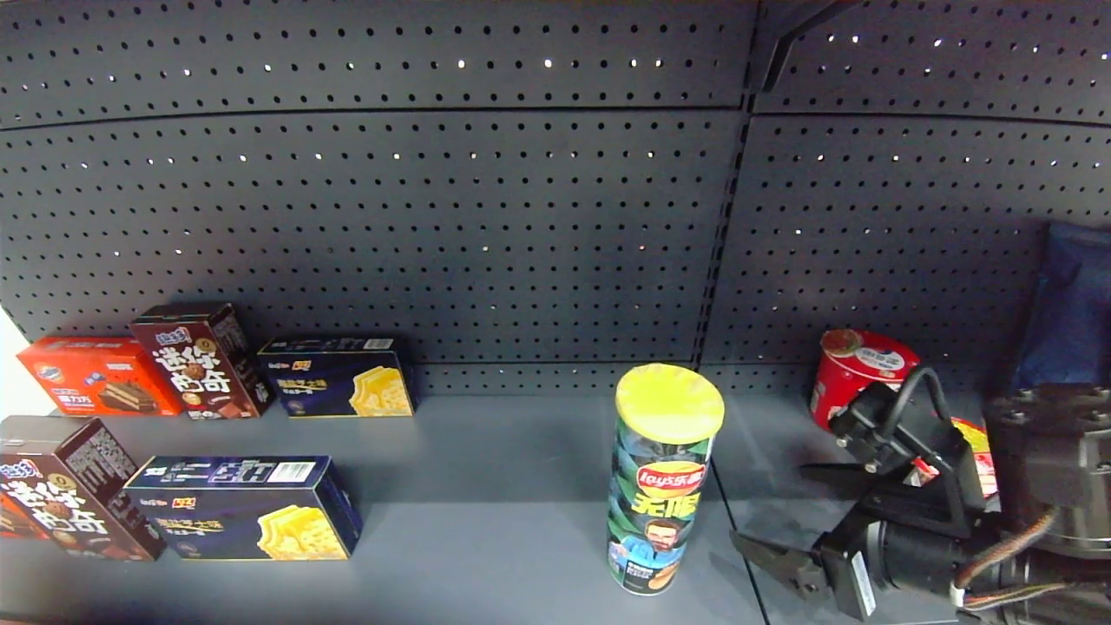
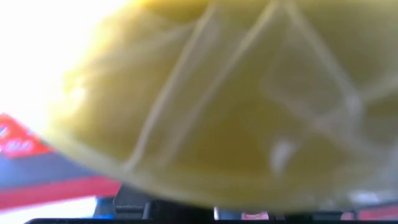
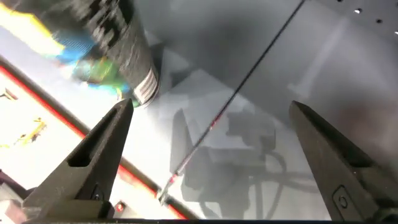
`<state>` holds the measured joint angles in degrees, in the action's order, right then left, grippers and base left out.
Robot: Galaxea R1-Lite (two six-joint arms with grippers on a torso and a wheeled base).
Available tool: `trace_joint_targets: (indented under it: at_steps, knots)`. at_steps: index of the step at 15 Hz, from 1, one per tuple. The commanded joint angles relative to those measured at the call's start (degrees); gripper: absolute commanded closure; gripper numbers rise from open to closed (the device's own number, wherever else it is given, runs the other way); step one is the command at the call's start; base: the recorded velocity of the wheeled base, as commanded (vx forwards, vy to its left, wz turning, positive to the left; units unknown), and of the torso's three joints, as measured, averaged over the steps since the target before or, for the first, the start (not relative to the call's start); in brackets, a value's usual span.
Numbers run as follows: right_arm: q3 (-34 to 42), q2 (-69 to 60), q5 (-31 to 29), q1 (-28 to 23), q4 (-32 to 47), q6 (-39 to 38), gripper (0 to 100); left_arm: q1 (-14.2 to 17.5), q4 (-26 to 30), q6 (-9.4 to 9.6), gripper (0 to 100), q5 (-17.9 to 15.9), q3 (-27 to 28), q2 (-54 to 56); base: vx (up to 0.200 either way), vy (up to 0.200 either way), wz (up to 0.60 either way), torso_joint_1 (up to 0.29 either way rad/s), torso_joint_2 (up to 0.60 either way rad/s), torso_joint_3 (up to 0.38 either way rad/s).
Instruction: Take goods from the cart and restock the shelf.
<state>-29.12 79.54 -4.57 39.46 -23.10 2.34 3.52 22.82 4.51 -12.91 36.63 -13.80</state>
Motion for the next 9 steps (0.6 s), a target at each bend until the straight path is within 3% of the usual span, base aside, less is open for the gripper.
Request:
trace_joint_targets:
  at_steps: [1,6,7,9]
  knots:
    - [0.8,-4.6,0.1,0.4,-0.1,-0.1,0,-3.2,-3.2,-0.03,100,-3.9,2.3,-8.6,0.0,0.0,0.0,0.0,0.0,0.0]
    - [-1.0,-6.9,-0.2,1.7,-0.1,-1.0,0,-4.5,-7.5,-0.47,100,-11.9,7.1,-23.6,0.0,0.0,0.0,0.0,0.0,0.0]
    - [-1.4,-6.8,-0.2,1.7,-0.1,-1.1,0,-6.3,-10.1,-0.47,100,-14.4,8.4,-27.9,0.0,0.0,0.0,0.0,0.0,0.0]
    - [-1.9,-6.4,-0.1,1.6,-0.1,-1.1,0,-9.6,-10.3,-0.56,100,-15.0,10.1,-33.3,0.0,0.0,0.0,0.0,0.0,0.0]
